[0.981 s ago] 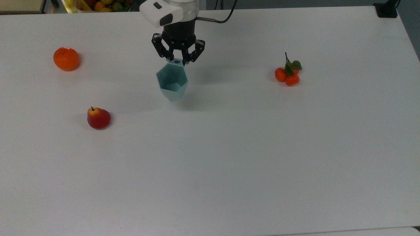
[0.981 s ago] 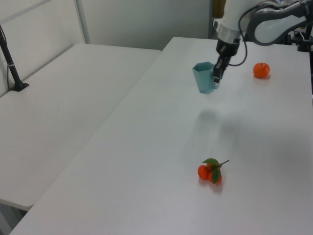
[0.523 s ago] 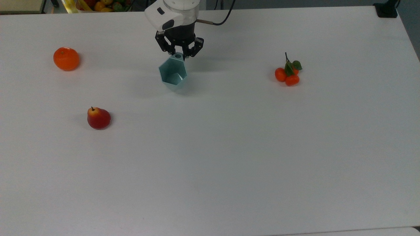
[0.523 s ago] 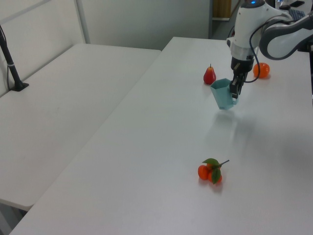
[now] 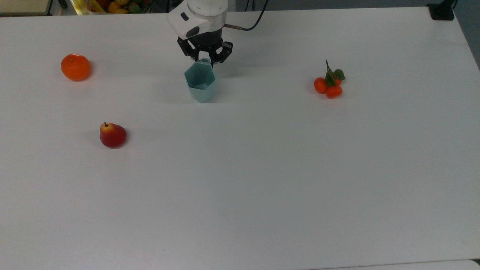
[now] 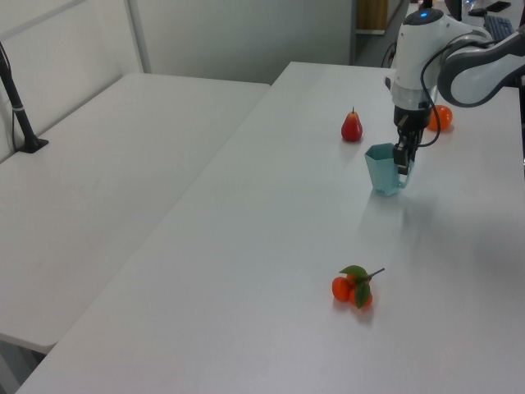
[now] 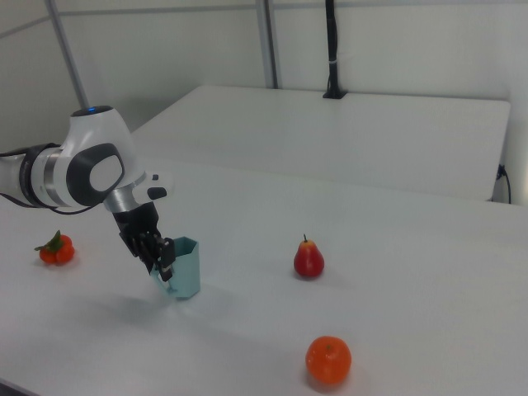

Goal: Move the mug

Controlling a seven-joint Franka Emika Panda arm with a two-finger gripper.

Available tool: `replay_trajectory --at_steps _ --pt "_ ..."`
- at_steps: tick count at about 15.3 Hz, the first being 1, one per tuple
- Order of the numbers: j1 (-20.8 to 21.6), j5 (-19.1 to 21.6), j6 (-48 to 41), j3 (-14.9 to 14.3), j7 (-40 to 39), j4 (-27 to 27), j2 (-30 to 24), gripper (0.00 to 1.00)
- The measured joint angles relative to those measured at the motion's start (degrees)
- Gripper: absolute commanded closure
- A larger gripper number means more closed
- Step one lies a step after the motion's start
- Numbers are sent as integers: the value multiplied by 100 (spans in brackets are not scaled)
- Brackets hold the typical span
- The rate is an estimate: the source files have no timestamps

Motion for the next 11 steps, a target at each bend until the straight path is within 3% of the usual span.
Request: replay_trajectory --at_steps 4,5,11 --pt "10 -60 -559 11 -28 95 -37 22" --pt "17 -66 -767 28 -51 198 -58 3" --pt "40 -30 -2138 211 -295 1841 -41 0"
